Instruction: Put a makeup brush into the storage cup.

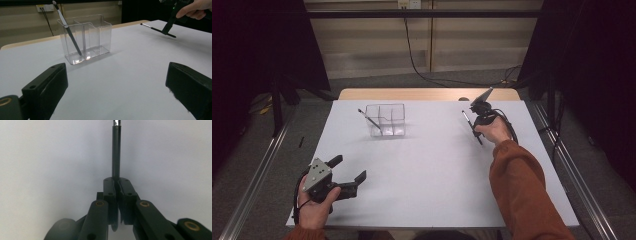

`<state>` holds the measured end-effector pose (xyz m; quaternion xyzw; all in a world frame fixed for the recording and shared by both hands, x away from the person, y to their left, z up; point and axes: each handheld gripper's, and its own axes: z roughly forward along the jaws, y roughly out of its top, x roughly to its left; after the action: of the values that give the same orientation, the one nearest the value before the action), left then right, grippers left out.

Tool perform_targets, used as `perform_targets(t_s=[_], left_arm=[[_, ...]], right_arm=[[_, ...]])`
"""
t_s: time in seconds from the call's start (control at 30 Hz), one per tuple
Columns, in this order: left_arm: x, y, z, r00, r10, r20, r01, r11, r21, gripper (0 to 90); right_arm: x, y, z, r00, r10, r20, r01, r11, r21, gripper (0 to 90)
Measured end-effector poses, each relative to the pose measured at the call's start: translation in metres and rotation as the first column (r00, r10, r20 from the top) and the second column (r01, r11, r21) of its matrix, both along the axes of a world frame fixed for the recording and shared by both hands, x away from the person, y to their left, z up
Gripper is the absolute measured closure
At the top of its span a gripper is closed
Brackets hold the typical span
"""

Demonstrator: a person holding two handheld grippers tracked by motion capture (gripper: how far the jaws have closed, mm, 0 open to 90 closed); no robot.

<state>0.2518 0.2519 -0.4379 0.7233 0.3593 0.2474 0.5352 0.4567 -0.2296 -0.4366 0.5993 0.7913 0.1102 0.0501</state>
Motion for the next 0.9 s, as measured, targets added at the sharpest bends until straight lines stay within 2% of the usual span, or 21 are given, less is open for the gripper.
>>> perform_targets(t_s=[0.1,0.3,0.57,0.67,0.77,0.9], left_arm=[[0.000,0.001,0.000,1.0000,0.004,0.002,-0.004,1.0000,-0.003,4.1],[0.000,0.001,0.000,1.0000,0.004,0.003,-0.004,1.0000,-0.005,4.1],[0.000,0.003,0.001,0.9999,0.014,0.003,-0.014,0.9998,-0.012,4.1],[0.000,0.003,0.001,0.9999,0.016,0.003,-0.016,0.9998,-0.012,4.1],[0.000,0.004,0.001,0.9999,0.016,0.004,-0.016,0.9998,-0.011,4.1],[0.000,0.003,0.001,0.9999,0.016,0.005,-0.016,0.9998,-0.010,4.1]], right_arm=[[-0.002,-0.002,0.004,0.9989,0.018,0.043,-0.018,1.000,0.015,85.0],[-0.010,-0.004,0.007,0.9932,0.029,0.113,-0.038,0.996,0.080,85.0],[-0.022,-0.016,0.004,0.9833,-0.004,0.182,-0.021,0.991,0.135,85.0],[-0.026,-0.021,0.004,0.9748,-0.014,0.223,-0.024,0.986,0.164,85.0],[-0.031,-0.026,0.004,0.9625,-0.020,0.271,-0.034,0.981,0.193,85.0],[-0.037,-0.030,0.005,0.9389,-0.027,0.343,-0.055,0.972,0.229,85.0]])
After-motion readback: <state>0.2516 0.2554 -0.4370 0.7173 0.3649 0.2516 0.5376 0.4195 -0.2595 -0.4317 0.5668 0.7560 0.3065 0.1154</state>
